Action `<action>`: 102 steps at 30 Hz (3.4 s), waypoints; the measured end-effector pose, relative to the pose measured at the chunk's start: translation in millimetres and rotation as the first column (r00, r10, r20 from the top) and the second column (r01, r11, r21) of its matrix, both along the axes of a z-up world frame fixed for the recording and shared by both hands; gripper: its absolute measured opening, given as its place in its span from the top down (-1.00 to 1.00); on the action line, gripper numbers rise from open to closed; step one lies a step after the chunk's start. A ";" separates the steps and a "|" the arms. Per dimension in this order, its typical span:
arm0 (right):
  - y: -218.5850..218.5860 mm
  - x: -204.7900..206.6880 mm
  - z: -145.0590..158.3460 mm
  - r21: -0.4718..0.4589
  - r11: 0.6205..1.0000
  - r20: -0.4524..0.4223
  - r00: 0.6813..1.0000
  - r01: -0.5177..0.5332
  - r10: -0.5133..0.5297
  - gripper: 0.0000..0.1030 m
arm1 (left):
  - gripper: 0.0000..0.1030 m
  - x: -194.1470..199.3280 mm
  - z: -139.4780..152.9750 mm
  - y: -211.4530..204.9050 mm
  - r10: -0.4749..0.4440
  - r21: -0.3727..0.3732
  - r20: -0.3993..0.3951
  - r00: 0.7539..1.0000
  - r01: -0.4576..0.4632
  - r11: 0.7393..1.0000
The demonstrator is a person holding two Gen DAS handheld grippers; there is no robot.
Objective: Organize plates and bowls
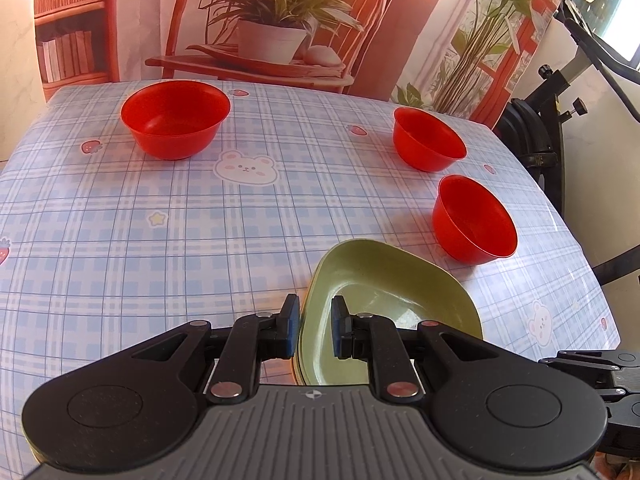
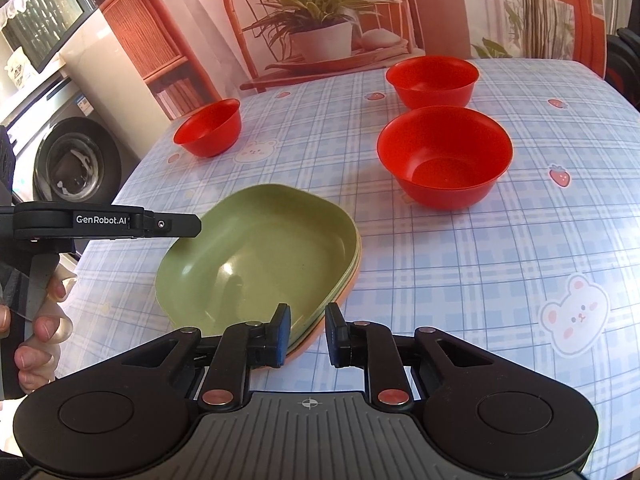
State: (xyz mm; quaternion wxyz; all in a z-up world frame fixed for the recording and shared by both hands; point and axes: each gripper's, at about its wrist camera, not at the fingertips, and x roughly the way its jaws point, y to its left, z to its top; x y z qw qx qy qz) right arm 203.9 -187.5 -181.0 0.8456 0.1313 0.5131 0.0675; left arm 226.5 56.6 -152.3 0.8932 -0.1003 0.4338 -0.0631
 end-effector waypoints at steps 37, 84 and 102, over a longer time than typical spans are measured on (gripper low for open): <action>-5.8 2.5 15.9 -0.002 1.000 0.056 0.998 0.013 -0.013 0.59 | 0.58 -21.5 3.8 10.9 0.076 -0.054 0.055 0.996 -0.073 0.996; 116.4 250.7 22.0 0.099 0.983 0.061 0.985 0.153 -0.159 0.47 | 0.35 162.8 38.7 146.7 0.026 0.147 0.078 0.997 -0.037 0.988; 118.9 303.4 -60.0 0.096 0.976 -0.072 0.979 0.197 -0.190 0.48 | 0.36 184.4 -15.3 167.1 0.049 0.024 -0.008 0.999 -0.048 0.999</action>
